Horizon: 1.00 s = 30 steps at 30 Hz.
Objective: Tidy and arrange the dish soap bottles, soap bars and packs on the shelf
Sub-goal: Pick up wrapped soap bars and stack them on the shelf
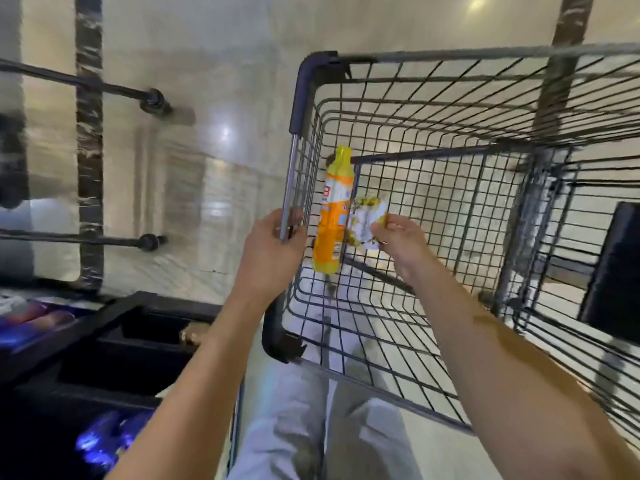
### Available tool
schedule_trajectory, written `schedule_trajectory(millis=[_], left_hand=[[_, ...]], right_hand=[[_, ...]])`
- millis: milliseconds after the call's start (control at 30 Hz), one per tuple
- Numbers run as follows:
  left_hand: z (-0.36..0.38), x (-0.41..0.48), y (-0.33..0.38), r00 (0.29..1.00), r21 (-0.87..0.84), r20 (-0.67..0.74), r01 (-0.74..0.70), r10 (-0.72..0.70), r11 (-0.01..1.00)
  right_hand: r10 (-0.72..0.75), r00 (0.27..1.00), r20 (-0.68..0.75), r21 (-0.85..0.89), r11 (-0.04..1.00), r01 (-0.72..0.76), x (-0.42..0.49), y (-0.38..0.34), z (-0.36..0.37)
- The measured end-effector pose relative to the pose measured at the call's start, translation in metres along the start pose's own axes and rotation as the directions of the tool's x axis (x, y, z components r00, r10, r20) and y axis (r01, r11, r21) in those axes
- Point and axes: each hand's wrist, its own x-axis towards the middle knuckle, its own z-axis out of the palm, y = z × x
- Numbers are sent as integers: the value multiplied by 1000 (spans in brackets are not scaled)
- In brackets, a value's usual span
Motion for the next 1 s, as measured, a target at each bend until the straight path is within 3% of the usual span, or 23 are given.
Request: schedule_trajectory(millis=[200,300,400,500,567,700,767,867,1000], left_hand=[[-1,5,-3,1000,-34,10,7,-7,999],[-1,5,0,1000,-29,-1,-19,19,999],[-8,-4,10,997,63,-12,-76,77,995],[-21,-29,19,984,236,10,-175,178,956],[-32,-52,25,971,339,5,-227,240,913],[-53,-111,35,953,511,-70,-221,296,831],[-61,-146,34,935,574,-123,-207,333,793],[-61,-210,22,882,627,-261,-154,392,764],[-41,-307,-22,783,543,-520,-4,340,840]], right_hand=[[-3,999,-36,-36,999,1,16,6,12],[-24,999,-21,-153,988,21,4,0,6],[-163,986,20,-427,891,156,-27,-16,-1],[-335,932,136,-693,640,331,-74,-35,-11],[-431,864,260,-794,414,445,-110,-50,-17],[-548,591,592,-785,-226,577,-185,-79,-24],[-504,479,718,-691,-436,576,-216,-91,-23],[-423,255,869,-488,-656,575,-266,-101,-20],[-233,50,971,-219,-791,572,-333,-90,-19]])
